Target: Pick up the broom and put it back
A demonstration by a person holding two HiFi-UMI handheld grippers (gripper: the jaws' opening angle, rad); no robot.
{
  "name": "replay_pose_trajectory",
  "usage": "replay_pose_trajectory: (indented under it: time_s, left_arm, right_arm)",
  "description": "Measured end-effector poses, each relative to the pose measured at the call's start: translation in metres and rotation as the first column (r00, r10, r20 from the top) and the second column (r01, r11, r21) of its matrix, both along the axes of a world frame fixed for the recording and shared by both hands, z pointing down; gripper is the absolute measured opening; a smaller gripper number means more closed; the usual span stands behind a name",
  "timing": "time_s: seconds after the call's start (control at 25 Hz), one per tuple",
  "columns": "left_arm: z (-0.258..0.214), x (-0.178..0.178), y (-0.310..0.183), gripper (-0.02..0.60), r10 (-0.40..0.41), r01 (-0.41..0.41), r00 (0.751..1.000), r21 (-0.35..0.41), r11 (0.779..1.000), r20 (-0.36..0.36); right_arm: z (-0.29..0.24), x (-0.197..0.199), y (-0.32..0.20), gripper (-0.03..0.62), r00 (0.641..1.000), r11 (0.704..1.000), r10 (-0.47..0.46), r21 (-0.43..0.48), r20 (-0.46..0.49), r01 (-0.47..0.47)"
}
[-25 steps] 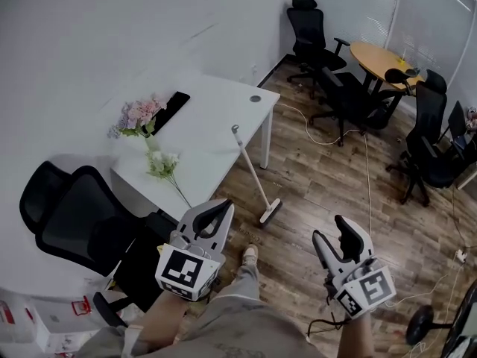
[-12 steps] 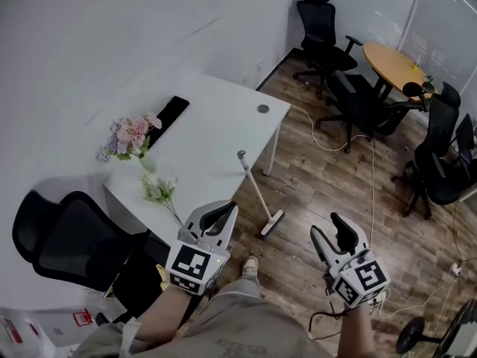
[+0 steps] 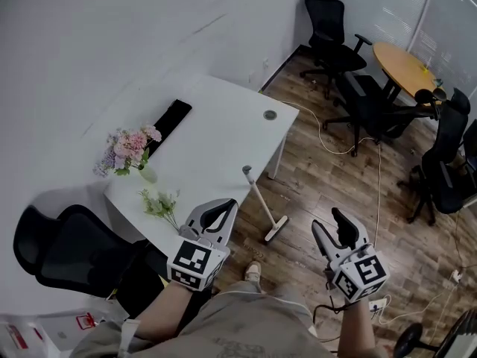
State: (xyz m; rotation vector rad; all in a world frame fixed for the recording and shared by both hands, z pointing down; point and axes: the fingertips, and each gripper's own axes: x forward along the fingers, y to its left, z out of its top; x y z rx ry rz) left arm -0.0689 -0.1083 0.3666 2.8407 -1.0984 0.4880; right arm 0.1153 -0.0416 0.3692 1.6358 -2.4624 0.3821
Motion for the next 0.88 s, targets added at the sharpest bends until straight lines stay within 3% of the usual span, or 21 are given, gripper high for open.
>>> replay_pose_trajectory:
  time_s: [0.52, 0.72, 0.88]
  left_arm:
    - [0.014, 0.002, -0.027, 0.017, -0.131, 0.132, 0.991, -0.044, 0.990, 0.019]
    - [0.030, -0.001, -0.042, 0.017, -0.156, 0.159, 0.986, -0.062, 0.985, 0.054]
    - [0.044, -0.008, -0.057, 0.017, -0.208, 0.211, 0.977, -0.091, 0.973, 0.041]
  right_arm:
    - [0.039, 0.002, -0.048, 0.227, 0.987, 0.981, -0.150, -0.116, 0.052, 0.155]
    - [0.075, -0.017, -0.080, 0.227, 0.968, 0.954, -0.249, -0.171, 0.013, 0.248]
    - [0.116, -0.034, -0.105, 0.227, 0.945, 0.923, -0.325, -0.228, -0.038, 0.308]
